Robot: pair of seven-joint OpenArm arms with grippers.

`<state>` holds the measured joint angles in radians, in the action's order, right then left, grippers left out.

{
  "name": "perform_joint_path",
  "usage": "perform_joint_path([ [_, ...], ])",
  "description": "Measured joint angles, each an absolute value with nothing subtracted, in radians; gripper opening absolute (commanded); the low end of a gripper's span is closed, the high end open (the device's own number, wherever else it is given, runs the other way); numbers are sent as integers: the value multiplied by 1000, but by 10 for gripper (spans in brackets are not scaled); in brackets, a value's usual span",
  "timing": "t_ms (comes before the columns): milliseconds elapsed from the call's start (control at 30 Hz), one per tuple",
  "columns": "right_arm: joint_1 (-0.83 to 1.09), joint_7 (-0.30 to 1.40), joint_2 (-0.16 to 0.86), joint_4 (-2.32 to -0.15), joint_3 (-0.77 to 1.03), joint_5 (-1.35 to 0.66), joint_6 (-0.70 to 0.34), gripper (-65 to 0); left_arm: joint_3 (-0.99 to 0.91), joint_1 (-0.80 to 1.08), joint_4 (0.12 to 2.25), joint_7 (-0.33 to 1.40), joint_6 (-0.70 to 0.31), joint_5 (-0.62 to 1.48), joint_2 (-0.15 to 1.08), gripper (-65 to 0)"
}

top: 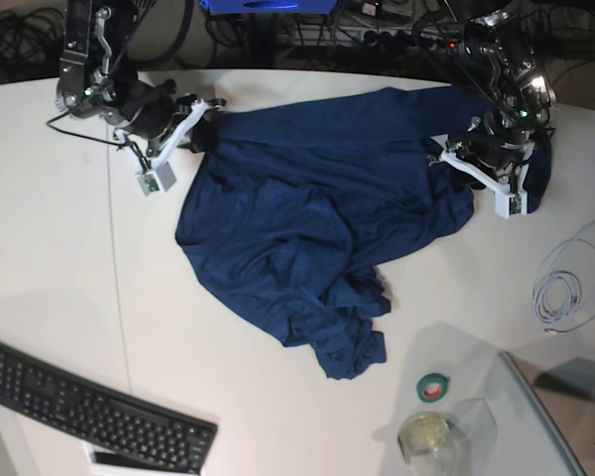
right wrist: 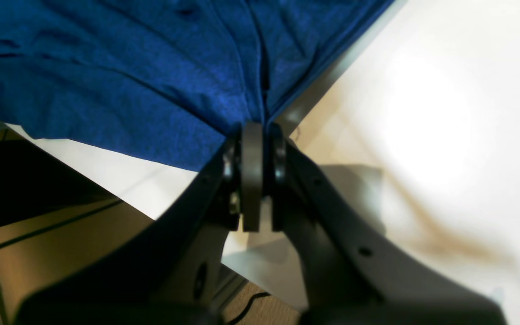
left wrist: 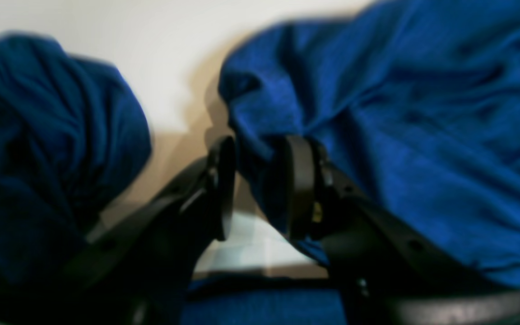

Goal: Layout the t-shirt on the table in an organized manner, then fold the t-shirt properly
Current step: 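Pull the held t-shirt edges apart with both grippers to stretch it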

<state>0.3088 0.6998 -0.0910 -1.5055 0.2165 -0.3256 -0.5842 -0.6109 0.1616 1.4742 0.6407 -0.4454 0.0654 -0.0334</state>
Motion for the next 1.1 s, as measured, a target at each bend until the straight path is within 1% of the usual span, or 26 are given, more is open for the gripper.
perform_joint_path([
  [67, 308, 700, -91, -1505, 217, -326, -584, -645, -614, 135, 1438, 640, -442, 44, -33, -476],
  [100, 309, 700, -88, -1505, 217, -326, -584, -645, -614, 126, 1418, 635, -443, 42, -31, -467],
  [133, 309, 699, -88, -1505, 218, -326, -584, -645, -614, 121, 1390, 623, -443, 47, -27, -446],
  [200, 308, 700, -92, -1505, 251, -329, -585, -645, -615, 119, 1328, 553, -443, 38, -27, -429],
  [233, 308, 699, -91, -1505, 268, -330, -584, -645, -616, 120, 1300, 508, -443, 46, -27, -439],
  [267, 308, 699, -90, -1505, 280, -330, -585, -645, -614, 118, 1272, 463, -446, 54, -22, -479],
  [300, 309, 700, -85, -1505, 286, -326, -585, -645, -613, 112, 1250, 447, -447, 57, -16, -548],
  [333, 310, 700, -83, -1505, 286, -322, -585, -645, -608, 106, 1229, 431, -449, 61, -8, -648],
  [433, 319, 704, -88, -1548, 286, -321, -585, -645, -614, 100, 1221, 423, -455, 77, -5, -650],
  [600, 355, 710, -91, -1696, 278, -324, -585, -645, -616, 133, 1352, 508, -442, 27, 3, -650],
  [767, 368, 702, -99, -1835, 275, -334, -592, -645, -627, 157, 1620, 509, -447, 32, 7, -650],
  [900, 382, 704, -96, -1890, 275, -336, -592, -645, -627, 168, 1783, 609, -451, 35, 8, -650],
  [1000, 376, 706, -94, -1894, 275, -337, -592, -645, -624, 168, 1850, 629, -452, 33, 10, -650],
  [1100, 374, 706, -94, -1894, 275, -337, -592, -645, -586, 149, 1826, 622, -450, 27, 27, -650],
])
